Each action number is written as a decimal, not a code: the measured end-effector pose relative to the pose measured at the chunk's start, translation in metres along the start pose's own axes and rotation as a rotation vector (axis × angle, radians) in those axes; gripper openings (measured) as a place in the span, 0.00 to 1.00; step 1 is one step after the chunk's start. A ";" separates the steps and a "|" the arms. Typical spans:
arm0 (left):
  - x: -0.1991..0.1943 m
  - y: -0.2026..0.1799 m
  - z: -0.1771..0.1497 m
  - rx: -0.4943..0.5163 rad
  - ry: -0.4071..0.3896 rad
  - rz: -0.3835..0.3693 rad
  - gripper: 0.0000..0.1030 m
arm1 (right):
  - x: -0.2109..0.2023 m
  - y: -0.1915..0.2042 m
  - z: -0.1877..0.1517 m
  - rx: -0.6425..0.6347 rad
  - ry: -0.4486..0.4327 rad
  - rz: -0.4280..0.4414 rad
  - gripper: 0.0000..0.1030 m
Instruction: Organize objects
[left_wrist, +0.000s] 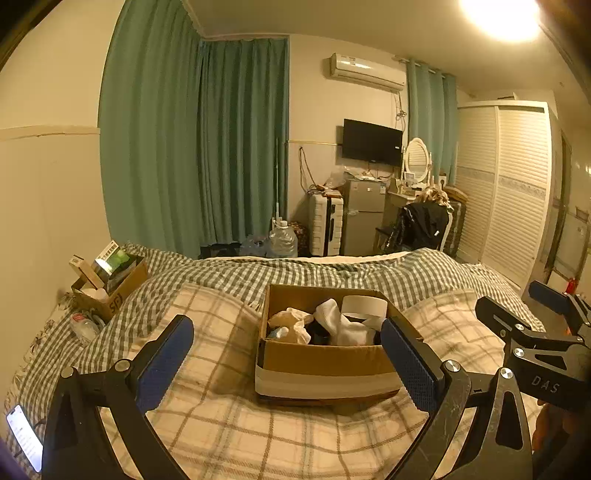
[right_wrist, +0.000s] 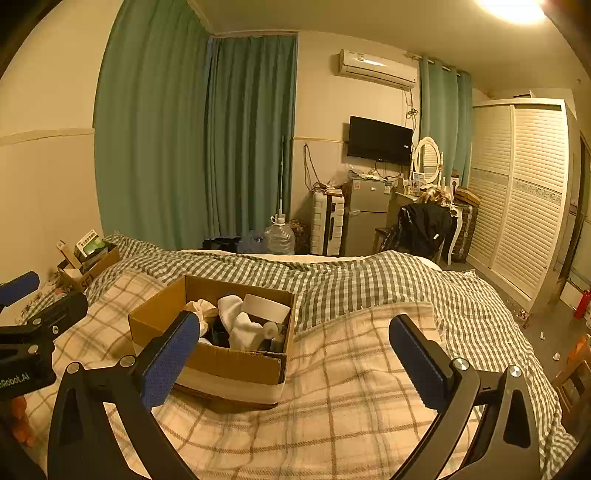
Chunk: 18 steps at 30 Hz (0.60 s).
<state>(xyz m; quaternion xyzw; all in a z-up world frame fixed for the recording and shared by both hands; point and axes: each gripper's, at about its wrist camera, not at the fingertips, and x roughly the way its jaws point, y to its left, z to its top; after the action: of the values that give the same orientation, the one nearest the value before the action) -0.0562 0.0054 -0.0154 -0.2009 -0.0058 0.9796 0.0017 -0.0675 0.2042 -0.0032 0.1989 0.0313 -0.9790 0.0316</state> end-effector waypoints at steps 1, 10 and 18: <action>0.000 0.000 0.000 0.002 -0.002 -0.003 1.00 | -0.001 0.001 0.001 0.000 0.000 0.000 1.00; -0.001 -0.006 -0.002 0.011 0.006 -0.012 1.00 | -0.003 -0.001 0.000 0.009 -0.001 -0.001 1.00; 0.000 -0.007 -0.002 0.010 0.010 -0.025 1.00 | -0.001 -0.001 -0.001 0.015 0.004 -0.002 1.00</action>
<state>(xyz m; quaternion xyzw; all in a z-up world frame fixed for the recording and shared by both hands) -0.0549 0.0122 -0.0173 -0.2058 -0.0035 0.9785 0.0149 -0.0663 0.2053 -0.0036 0.2013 0.0243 -0.9788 0.0293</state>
